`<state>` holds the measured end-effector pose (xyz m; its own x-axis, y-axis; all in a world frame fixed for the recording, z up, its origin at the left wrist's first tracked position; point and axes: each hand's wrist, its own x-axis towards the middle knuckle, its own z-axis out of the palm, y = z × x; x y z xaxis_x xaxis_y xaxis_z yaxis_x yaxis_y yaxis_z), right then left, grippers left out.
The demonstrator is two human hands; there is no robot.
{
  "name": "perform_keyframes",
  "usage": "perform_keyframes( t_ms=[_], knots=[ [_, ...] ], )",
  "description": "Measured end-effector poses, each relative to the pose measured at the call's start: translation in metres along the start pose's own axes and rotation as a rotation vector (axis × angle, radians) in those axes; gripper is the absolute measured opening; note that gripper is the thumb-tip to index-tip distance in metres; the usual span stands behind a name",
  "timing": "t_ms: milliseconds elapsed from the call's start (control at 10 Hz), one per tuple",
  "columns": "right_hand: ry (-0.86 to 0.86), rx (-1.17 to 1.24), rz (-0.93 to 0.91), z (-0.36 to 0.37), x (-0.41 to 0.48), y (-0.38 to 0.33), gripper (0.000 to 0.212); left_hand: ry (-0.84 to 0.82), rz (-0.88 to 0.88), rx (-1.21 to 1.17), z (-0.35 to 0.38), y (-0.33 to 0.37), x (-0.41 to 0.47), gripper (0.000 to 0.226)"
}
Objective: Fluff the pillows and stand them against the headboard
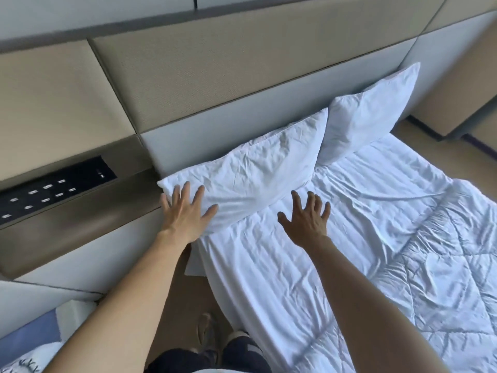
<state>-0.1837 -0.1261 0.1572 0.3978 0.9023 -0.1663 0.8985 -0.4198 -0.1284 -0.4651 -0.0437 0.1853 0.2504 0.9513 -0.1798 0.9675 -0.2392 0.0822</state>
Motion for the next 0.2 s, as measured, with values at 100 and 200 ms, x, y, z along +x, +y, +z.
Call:
perform_keyframes(
  t_ms=[100, 200],
  knots=[
    [0.022, -0.019, -0.013, -0.017, 0.061, 0.007, 0.078, 0.031, 0.014, -0.008, -0.011, 0.004, 0.065, 0.069],
    [0.002, -0.102, -0.039, -0.034, 0.130, 0.013, 0.079, -0.027, 0.015, 0.048, -0.016, 0.006, 0.123, 0.064]
  ],
)
